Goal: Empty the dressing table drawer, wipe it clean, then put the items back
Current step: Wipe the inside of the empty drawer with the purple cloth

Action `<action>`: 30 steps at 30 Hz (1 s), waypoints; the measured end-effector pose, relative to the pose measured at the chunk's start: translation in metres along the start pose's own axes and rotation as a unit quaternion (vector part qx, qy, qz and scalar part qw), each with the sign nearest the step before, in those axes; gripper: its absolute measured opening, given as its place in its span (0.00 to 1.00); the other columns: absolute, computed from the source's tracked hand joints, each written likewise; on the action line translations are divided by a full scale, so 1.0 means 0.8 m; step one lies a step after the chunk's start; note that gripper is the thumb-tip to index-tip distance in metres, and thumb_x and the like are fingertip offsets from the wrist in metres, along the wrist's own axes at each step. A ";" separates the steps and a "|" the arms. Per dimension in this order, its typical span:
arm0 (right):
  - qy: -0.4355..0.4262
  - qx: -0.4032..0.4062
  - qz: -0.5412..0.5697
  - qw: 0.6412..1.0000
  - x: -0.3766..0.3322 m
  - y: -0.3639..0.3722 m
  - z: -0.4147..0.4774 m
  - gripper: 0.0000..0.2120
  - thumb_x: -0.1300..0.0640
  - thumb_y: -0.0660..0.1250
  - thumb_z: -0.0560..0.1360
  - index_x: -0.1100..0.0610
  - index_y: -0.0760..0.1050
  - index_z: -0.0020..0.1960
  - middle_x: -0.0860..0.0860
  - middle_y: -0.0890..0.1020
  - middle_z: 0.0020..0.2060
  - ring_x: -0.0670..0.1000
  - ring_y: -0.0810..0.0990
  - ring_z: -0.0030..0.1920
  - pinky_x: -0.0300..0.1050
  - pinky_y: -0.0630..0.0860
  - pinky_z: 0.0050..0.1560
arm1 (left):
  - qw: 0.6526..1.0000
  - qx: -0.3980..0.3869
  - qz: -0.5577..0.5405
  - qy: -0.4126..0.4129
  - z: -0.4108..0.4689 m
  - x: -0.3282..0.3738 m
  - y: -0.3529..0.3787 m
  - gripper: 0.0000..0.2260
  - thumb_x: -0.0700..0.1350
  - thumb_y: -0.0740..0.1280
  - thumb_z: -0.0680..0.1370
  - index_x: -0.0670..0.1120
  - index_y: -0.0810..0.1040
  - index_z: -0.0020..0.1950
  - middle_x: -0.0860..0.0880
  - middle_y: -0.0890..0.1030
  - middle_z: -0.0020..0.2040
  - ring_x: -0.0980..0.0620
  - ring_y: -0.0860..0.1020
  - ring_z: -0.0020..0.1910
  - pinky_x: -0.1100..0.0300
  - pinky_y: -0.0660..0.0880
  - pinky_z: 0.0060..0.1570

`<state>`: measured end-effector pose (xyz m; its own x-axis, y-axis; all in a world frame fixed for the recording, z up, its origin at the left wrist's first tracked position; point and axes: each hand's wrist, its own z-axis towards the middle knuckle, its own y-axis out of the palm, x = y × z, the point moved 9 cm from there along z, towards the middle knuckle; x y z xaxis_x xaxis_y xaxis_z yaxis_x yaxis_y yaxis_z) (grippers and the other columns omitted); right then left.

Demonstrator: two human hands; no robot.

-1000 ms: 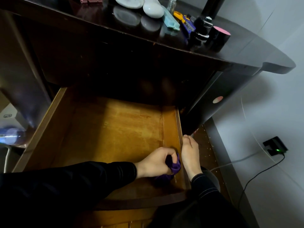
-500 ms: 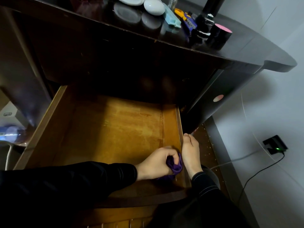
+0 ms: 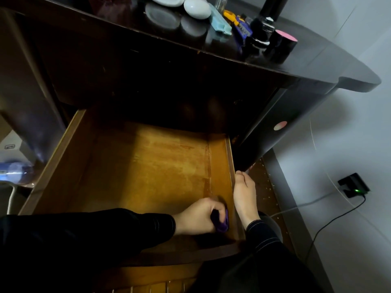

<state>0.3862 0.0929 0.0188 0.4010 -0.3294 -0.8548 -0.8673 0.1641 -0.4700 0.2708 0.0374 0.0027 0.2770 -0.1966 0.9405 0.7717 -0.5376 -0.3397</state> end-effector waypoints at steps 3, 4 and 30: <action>0.000 0.002 -0.002 1.000 -0.002 -0.001 0.000 0.20 0.47 0.53 0.85 0.57 0.76 0.66 0.58 0.81 0.59 0.60 0.78 0.61 0.62 0.72 0.68 | 0.997 -0.045 0.048 -0.027 -0.001 -0.010 0.007 0.09 0.28 0.70 0.70 0.40 0.80 0.46 0.43 0.82 0.49 0.47 0.79 0.51 0.51 0.77 0.55; -0.002 0.001 -0.001 1.000 -0.003 -0.001 0.000 0.20 0.47 0.53 0.85 0.58 0.76 0.65 0.58 0.81 0.58 0.60 0.78 0.61 0.62 0.72 0.68 | 0.996 -0.060 0.054 -0.040 -0.001 -0.011 0.007 0.11 0.29 0.71 0.70 0.41 0.81 0.48 0.44 0.81 0.51 0.48 0.79 0.52 0.51 0.77 0.56; -0.002 -0.008 0.012 1.000 -0.003 0.002 -0.001 0.19 0.48 0.53 0.84 0.55 0.76 0.66 0.56 0.81 0.60 0.56 0.78 0.61 0.62 0.72 0.67 | 0.993 0.053 -0.106 0.001 0.004 0.019 -0.037 0.08 0.33 0.78 0.69 0.39 0.85 0.47 0.55 0.83 0.43 0.60 0.81 0.43 0.65 0.75 0.49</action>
<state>0.3833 0.0929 0.0204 0.3821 -0.3211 -0.8665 -0.8810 0.1567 -0.4465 0.2544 0.0529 0.0269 0.1011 -0.0903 0.9908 0.8682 -0.4782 -0.1322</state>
